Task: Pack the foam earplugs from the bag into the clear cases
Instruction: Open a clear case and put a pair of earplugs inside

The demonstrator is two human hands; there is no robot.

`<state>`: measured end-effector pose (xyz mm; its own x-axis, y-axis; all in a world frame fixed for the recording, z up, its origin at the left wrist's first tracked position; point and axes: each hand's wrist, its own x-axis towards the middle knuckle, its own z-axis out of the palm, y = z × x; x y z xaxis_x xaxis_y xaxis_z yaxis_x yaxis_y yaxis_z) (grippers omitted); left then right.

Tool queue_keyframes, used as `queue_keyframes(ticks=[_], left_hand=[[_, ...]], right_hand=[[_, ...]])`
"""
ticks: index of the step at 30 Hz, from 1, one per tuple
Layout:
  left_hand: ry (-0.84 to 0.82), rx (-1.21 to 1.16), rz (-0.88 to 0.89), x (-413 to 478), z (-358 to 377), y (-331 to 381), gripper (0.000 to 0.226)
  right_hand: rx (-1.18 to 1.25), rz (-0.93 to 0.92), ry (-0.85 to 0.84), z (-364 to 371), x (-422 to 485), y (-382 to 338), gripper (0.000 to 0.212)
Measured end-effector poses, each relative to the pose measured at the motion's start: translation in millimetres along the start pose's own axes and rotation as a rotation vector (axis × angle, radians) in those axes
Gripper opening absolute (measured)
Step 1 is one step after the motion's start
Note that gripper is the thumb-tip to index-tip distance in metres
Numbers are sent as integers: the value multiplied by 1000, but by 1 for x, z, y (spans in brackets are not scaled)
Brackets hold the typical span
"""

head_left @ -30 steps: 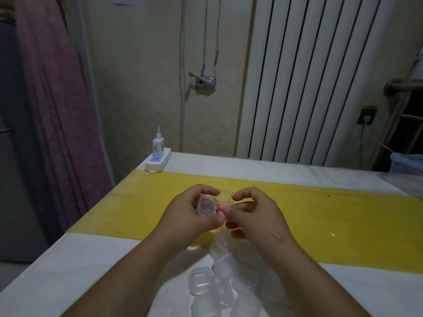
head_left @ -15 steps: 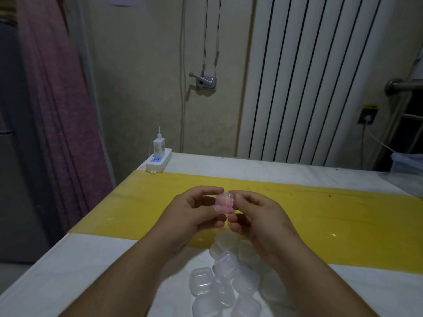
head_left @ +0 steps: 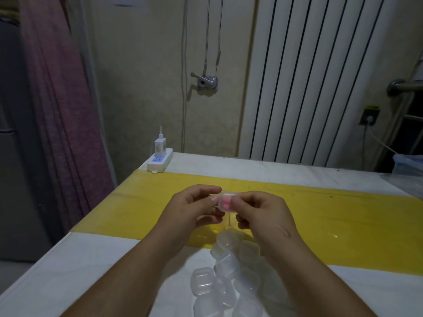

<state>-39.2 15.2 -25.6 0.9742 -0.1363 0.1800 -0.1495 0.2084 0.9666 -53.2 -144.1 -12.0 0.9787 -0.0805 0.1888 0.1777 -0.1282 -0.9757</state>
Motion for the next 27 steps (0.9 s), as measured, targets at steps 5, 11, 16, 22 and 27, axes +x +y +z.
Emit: queue_keyframes(ticks=[5, 11, 16, 22, 27], left_hand=[[58, 111, 59, 0, 0, 1, 14], [179, 461, -49, 0, -8, -3, 20], [161, 783, -259, 7, -19, -17, 15], [386, 1129, -127, 7, -21, -5, 7], [390, 1182, -25, 16, -29, -10, 23]], right_hand=[[31, 47, -94, 4, -1, 1, 19], [-44, 58, 82, -5, 6, 3, 21], [-270, 18, 113, -11, 13, 17, 19], [-618, 46, -21, -12, 24, 35, 24], [-743, 20, -117, -5, 28, 37, 41]])
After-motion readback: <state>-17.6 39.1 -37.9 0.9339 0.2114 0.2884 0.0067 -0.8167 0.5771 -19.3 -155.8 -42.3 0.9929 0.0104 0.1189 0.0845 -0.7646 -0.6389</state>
